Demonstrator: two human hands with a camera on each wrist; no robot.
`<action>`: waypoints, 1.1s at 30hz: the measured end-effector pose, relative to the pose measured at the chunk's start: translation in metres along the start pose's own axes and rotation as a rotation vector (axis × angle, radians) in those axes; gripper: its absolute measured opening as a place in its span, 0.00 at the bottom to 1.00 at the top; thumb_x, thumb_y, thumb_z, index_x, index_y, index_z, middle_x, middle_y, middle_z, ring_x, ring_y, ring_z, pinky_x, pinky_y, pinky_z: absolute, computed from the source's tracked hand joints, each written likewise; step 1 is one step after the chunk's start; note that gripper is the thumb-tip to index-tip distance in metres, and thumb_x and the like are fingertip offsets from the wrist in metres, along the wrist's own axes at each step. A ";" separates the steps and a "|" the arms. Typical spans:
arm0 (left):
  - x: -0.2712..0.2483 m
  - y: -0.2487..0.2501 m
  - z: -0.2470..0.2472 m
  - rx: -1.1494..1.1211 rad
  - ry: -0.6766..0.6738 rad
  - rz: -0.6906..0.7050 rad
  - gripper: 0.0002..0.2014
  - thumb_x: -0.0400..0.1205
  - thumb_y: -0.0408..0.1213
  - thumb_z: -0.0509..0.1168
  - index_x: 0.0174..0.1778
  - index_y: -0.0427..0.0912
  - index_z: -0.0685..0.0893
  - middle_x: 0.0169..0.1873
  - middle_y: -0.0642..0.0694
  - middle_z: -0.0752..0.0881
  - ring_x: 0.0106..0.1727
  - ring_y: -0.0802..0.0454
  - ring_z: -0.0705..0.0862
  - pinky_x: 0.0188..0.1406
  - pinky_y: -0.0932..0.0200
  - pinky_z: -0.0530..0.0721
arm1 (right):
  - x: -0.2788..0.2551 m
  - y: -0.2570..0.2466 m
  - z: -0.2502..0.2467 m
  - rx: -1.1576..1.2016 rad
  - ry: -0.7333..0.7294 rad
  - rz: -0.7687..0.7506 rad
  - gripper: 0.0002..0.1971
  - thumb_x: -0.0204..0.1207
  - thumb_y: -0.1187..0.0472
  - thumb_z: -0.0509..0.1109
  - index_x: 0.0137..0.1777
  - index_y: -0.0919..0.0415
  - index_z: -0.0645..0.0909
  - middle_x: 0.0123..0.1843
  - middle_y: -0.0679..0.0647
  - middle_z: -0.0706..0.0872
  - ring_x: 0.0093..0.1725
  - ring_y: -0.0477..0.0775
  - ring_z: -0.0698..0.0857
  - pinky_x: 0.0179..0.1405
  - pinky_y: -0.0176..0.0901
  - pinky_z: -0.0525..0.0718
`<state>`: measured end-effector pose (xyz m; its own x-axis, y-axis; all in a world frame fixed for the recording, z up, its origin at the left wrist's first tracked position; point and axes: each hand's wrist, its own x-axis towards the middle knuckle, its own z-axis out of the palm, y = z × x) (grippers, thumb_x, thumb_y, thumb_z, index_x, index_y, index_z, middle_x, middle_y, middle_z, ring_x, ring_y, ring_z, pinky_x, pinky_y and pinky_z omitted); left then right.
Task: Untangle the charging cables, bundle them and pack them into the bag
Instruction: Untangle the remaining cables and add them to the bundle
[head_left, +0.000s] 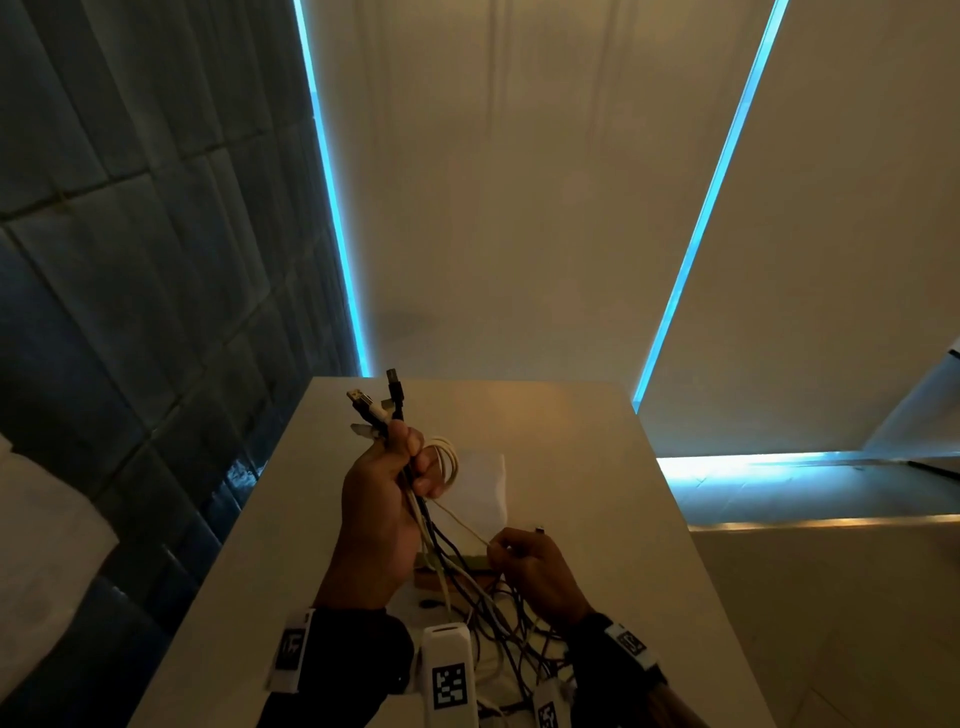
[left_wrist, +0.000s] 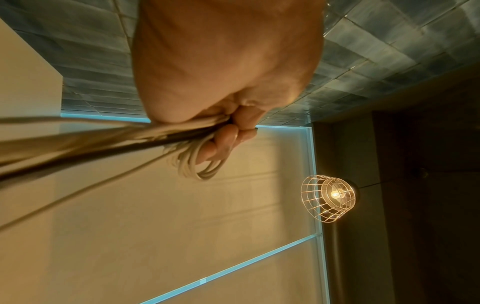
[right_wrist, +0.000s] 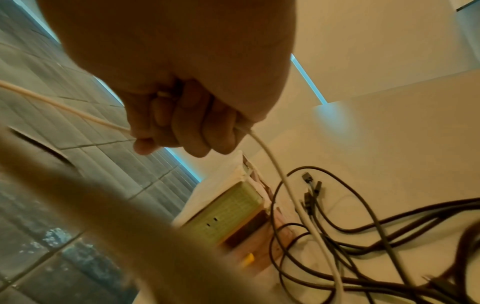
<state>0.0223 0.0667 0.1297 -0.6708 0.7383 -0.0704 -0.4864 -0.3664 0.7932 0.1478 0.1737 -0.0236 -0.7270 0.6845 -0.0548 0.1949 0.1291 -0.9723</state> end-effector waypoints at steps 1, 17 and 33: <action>0.001 0.000 -0.001 0.003 0.002 0.003 0.18 0.88 0.38 0.50 0.31 0.41 0.69 0.21 0.51 0.71 0.20 0.58 0.66 0.22 0.64 0.67 | 0.000 0.003 -0.001 -0.017 0.008 0.003 0.16 0.78 0.69 0.66 0.30 0.55 0.79 0.29 0.45 0.78 0.32 0.43 0.76 0.38 0.37 0.73; 0.006 0.001 -0.003 0.079 0.037 0.026 0.18 0.88 0.39 0.50 0.32 0.41 0.69 0.20 0.52 0.71 0.18 0.59 0.66 0.19 0.67 0.67 | 0.004 0.014 -0.008 -0.130 0.184 0.173 0.13 0.75 0.66 0.67 0.29 0.58 0.81 0.28 0.49 0.80 0.30 0.47 0.77 0.35 0.42 0.73; 0.003 -0.005 0.005 -0.022 0.055 -0.047 0.15 0.88 0.38 0.53 0.37 0.37 0.76 0.31 0.43 0.86 0.36 0.49 0.86 0.40 0.53 0.84 | -0.025 -0.129 0.006 0.201 -0.087 -0.274 0.10 0.83 0.68 0.62 0.40 0.61 0.80 0.23 0.39 0.76 0.22 0.37 0.71 0.25 0.23 0.67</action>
<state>0.0257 0.0732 0.1279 -0.6762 0.7232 -0.1407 -0.5301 -0.3450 0.7746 0.1370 0.1357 0.1023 -0.7892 0.5792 0.2041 -0.1427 0.1503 -0.9783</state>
